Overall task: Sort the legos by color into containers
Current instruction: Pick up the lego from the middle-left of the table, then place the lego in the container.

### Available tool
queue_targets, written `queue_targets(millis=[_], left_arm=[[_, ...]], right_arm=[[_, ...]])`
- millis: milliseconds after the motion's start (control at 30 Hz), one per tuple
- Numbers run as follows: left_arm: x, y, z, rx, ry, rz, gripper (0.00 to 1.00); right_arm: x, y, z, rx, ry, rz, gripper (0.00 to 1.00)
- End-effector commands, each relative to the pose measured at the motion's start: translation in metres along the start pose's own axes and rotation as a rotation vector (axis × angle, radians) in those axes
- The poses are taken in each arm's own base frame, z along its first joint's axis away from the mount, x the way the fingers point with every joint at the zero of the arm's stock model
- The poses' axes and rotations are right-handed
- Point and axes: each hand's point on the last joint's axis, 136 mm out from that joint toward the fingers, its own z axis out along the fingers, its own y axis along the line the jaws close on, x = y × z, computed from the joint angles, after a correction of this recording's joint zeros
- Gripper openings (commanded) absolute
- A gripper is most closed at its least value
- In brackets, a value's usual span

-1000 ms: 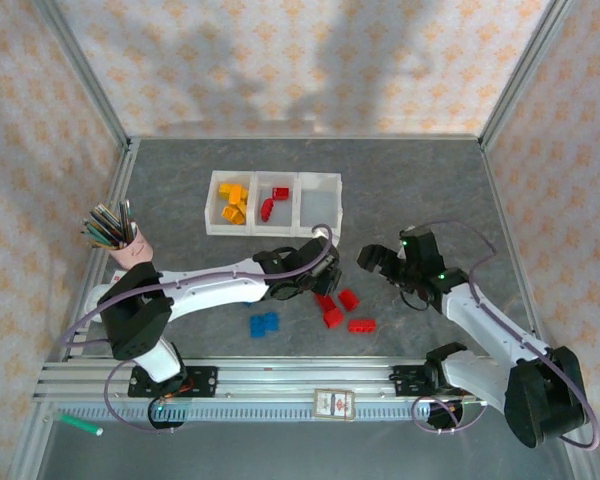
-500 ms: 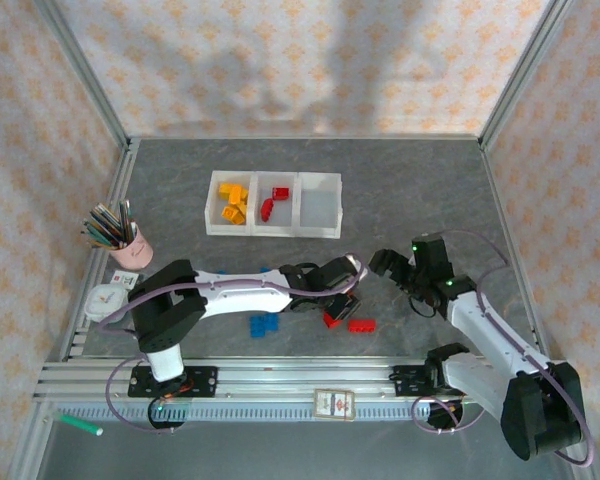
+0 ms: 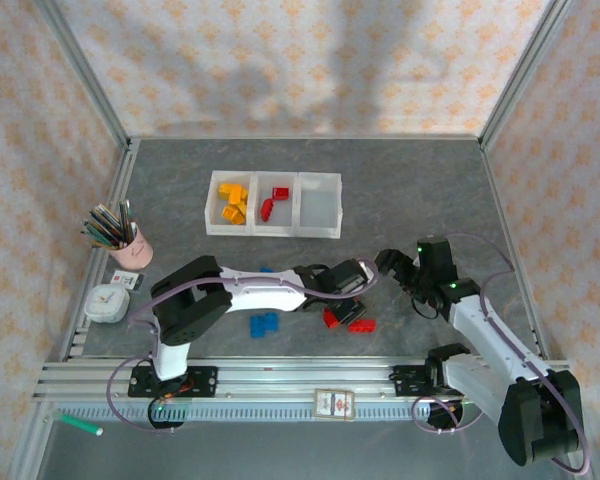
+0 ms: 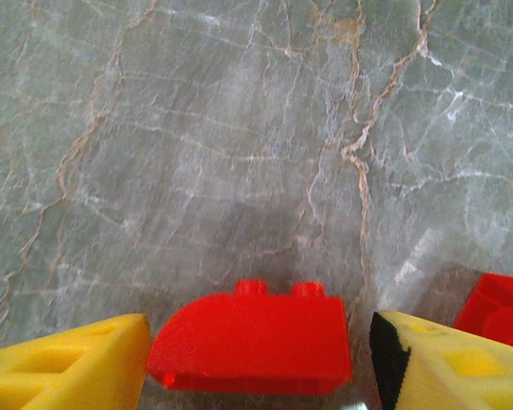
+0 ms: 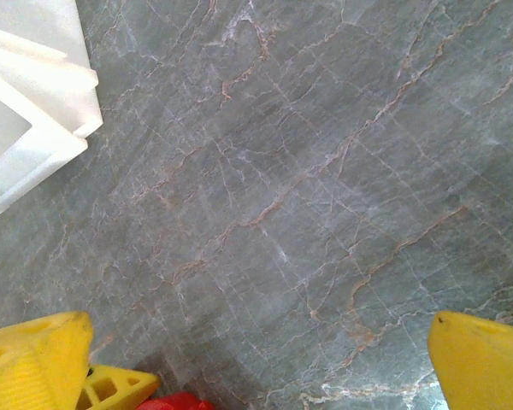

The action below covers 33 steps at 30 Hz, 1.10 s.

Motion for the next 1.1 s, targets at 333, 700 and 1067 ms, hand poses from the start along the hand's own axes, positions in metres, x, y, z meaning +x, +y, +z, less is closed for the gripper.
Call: queue_targets(millis=[333,700,1067], left_arm=[[0.001,0.006,0.009,-0.02,0.003,0.027,0.46],[-0.032,0.032,-0.046,-0.028,-0.151,-0.07,0.43],[-0.062,0.148,-0.138,-0.29,-0.356,-0.385,0.4]], right_arm=[[-0.006,0.006,-0.007,-0.031,-0.039,0.004,1.0],[-0.007,0.032,-0.015,-0.137,-0.005,-0.031,1.0],[-0.002,0.084,-0.008,-0.233,0.041,-0.135,1.0]])
